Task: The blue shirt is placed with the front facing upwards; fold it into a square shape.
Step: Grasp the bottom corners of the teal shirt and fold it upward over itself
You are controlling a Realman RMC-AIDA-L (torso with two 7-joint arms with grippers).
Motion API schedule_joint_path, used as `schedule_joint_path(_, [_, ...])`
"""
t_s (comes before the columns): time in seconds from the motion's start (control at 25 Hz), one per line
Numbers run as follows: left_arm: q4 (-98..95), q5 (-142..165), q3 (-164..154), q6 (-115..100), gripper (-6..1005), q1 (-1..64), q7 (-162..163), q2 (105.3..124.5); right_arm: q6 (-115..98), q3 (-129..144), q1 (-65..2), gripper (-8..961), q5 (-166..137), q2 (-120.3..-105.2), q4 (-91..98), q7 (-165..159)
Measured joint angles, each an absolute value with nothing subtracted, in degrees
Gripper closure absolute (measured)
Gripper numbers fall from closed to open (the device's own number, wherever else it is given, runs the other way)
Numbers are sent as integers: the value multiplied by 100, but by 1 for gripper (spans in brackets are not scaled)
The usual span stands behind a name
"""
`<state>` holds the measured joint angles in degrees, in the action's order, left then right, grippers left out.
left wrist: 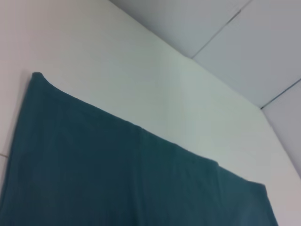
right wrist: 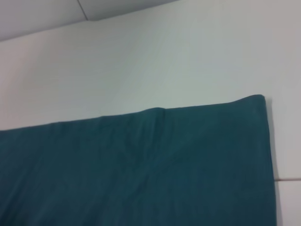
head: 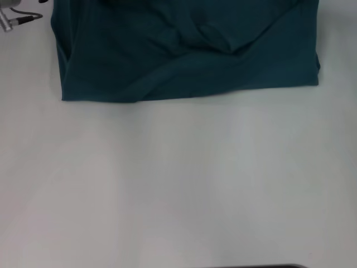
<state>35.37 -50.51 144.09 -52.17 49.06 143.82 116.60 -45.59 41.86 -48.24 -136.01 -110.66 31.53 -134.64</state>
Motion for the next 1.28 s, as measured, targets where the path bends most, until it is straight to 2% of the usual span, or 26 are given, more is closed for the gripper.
schedule_joint_path(0.28, [3468, -5036, 14092, -4995, 998, 4907, 14328, 11690, -4098, 4821, -4850, 853, -13606, -11199, 3048, -13449])
schedule_joint_path(1.28, [3214, -5017, 13895, -4594, 997, 4949, 14383, 11638, -3756, 4953, -4836, 820, -13614, -11230, 2959, -13467])
